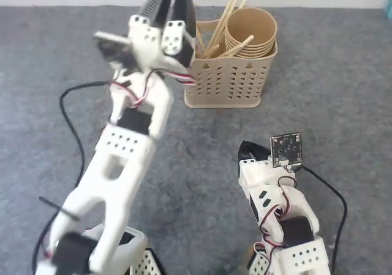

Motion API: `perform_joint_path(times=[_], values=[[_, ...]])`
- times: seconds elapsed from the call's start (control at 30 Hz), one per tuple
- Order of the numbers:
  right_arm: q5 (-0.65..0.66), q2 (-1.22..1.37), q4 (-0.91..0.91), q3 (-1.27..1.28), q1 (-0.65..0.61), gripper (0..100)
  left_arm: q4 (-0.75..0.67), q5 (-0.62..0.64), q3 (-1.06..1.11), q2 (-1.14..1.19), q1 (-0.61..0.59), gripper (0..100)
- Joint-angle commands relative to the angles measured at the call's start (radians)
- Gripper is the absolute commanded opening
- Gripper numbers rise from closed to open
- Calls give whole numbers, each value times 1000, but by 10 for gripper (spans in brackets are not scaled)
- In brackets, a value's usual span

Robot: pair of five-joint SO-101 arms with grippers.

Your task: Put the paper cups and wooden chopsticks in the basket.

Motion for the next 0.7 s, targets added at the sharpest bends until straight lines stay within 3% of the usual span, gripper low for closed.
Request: perform_joint_path(times=[0.0, 0.17, 0.3, 0.5, 0.67], values=[[14, -19, -2, 18, 15, 8, -32, -40, -82, 60, -3, 14], [14, -19, -2, 18, 15, 8, -117, -35, -107, 133, -34, 15], [14, -19, -2, 18, 15, 8, -92, -35, -113, 130, -46, 31], [15, -19, -2, 18, 15, 8, 195, -31, -108, -2, -51, 203], [15, -19, -4, 18, 15, 8, 385, 12, -107, -160, -51, 209]])
